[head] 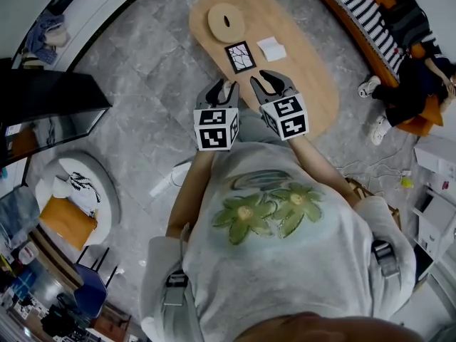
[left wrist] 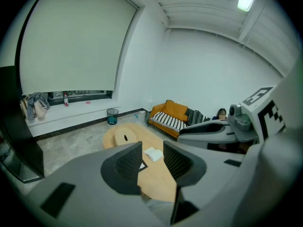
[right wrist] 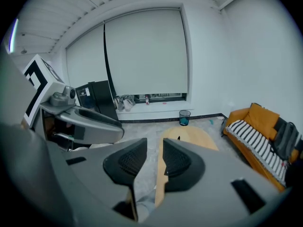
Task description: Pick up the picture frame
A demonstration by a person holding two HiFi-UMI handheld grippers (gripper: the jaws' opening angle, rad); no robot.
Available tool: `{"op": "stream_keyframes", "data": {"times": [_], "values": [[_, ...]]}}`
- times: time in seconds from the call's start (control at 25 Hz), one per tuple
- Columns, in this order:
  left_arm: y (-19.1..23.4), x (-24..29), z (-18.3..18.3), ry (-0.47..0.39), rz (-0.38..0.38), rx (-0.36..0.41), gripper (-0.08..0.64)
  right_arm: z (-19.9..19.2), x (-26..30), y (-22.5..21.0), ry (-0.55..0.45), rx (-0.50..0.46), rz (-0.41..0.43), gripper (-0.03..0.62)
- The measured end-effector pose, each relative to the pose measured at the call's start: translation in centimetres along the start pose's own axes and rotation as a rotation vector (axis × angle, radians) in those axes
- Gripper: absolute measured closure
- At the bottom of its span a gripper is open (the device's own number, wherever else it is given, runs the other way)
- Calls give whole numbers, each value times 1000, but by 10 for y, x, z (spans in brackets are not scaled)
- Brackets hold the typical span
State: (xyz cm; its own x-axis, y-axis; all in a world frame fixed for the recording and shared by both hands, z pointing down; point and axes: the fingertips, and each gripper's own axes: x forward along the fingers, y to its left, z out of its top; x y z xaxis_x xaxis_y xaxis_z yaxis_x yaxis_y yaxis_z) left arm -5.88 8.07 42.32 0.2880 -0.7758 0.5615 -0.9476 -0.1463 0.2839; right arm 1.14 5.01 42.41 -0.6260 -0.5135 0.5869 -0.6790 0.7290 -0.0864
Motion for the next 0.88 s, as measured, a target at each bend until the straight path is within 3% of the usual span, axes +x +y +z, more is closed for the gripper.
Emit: {"op": "stream_keyframes", "data": {"times": [0.88], "values": [[31, 87, -6, 200, -26, -33, 390, -16, 68, -59, 146, 81, 11, 500]]}}
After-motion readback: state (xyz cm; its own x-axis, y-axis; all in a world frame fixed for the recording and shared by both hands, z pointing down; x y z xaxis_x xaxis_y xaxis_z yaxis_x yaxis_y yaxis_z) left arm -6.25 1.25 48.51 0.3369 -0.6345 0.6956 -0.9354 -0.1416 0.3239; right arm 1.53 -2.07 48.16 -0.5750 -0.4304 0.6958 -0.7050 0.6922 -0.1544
